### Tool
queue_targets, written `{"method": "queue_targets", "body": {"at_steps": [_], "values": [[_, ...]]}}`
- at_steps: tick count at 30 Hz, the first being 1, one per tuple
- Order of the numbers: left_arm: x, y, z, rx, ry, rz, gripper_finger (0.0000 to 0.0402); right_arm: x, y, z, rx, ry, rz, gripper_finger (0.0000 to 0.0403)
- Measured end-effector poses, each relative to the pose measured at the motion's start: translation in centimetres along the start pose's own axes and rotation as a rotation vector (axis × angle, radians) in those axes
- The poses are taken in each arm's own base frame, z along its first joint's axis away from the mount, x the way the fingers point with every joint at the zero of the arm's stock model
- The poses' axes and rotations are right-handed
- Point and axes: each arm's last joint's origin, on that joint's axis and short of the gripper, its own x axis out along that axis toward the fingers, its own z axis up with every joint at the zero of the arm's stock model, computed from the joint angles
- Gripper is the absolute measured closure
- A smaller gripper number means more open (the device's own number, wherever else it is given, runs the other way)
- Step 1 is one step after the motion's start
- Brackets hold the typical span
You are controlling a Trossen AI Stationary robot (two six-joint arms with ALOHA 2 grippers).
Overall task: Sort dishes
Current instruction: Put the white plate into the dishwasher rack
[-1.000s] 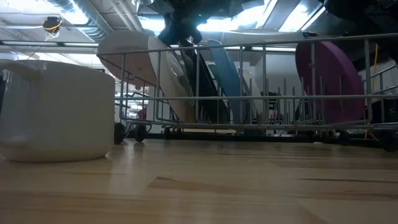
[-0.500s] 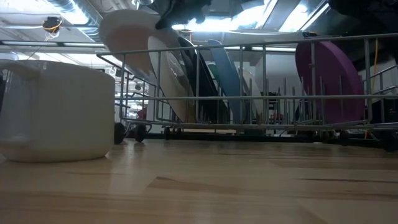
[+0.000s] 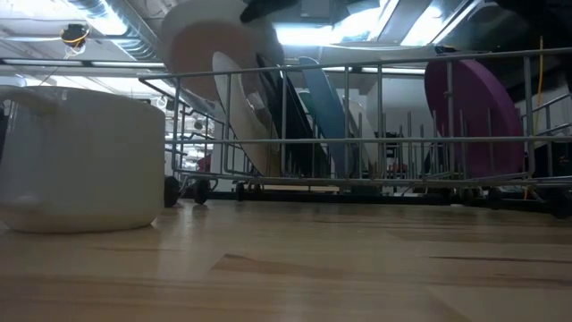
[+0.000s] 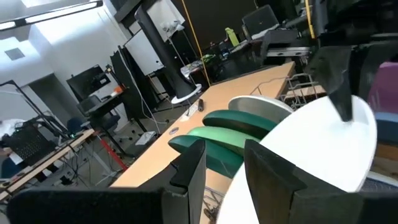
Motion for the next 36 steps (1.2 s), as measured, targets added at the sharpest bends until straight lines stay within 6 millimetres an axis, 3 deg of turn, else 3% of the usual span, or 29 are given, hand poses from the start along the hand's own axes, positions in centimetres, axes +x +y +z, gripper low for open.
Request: {"method": "queue_targets", "body": {"at_steps": [19, 28, 36], "values": [[-0.1, 0.1, 0.0, 0.046, -0.006, 0.001, 0.0302, -7.2, -0.3, 3.0, 0.203, -0.175, -0.184, 0.0384], [0.0, 0.0, 0.0, 0.041, -0.001, -0.001, 0.0301, -11.4, -1.7, 5.3, 0.365, -0.462, -0.372, 0.0384], [0.7, -0.4, 0.0, -0.075, 0.020, -0.012, 0.0301, -13.6, -2.8, 6.9, 0.465, -0.725, -0.491, 0.0384]]}}
